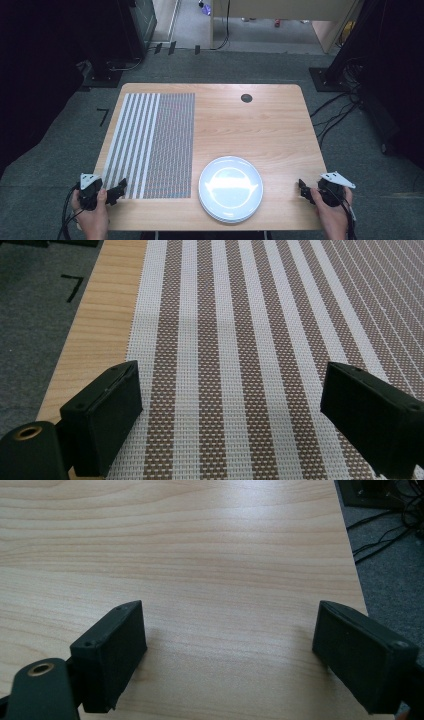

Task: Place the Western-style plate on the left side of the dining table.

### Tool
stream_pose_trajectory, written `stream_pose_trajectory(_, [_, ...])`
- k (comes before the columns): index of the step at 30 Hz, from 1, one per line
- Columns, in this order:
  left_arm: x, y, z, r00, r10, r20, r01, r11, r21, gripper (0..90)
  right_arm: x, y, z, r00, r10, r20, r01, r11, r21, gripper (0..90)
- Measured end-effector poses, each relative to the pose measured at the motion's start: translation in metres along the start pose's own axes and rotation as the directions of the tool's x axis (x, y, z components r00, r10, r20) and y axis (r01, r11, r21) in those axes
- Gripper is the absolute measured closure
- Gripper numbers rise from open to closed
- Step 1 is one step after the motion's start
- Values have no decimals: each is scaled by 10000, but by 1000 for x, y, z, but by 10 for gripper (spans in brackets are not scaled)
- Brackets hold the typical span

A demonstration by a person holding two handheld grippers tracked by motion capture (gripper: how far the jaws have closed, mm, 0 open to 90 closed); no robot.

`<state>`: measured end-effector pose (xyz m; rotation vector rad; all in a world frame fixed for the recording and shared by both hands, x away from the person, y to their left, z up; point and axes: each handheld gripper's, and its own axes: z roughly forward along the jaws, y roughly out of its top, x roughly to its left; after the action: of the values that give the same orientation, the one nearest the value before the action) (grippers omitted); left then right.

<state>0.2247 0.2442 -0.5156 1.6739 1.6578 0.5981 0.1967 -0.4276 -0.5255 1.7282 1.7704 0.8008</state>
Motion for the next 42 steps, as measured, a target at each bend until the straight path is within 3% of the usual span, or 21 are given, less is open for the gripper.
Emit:
stream_pose_trajectory(6, [-3, 1, 0, 9997, 128, -215, -128, 9999, -3, 94, 0, 0, 0, 10000, 1, 1, -1, 10000, 1, 133])
stream_pose_trajectory(13, [-12, 7, -4, 9994, 258, -215, -266, 9989, -388, 94, 0, 0, 0, 10000, 0, 1, 0, 10000, 0, 132])
stream_pose_trajectory(27, [-53, 21, -2, 9947, 645, 797, -600, 9965, -585, 94, 0, 0, 0, 10000, 4, 0, -4, 10000, 0, 131])
stream_pose_trajectory(36, [-86, 29, -4, 9840, 1168, 1348, -1062, 9908, -833, 94, 0, 0, 0, 10000, 1, 0, -1, 10000, 0, 131])
stream_pose_trajectory(42, [-107, 37, -3, 9768, 1222, 1761, -1048, 9889, -1051, 94, 0, 0, 0, 10000, 3, -2, -3, 10000, 3, 132])
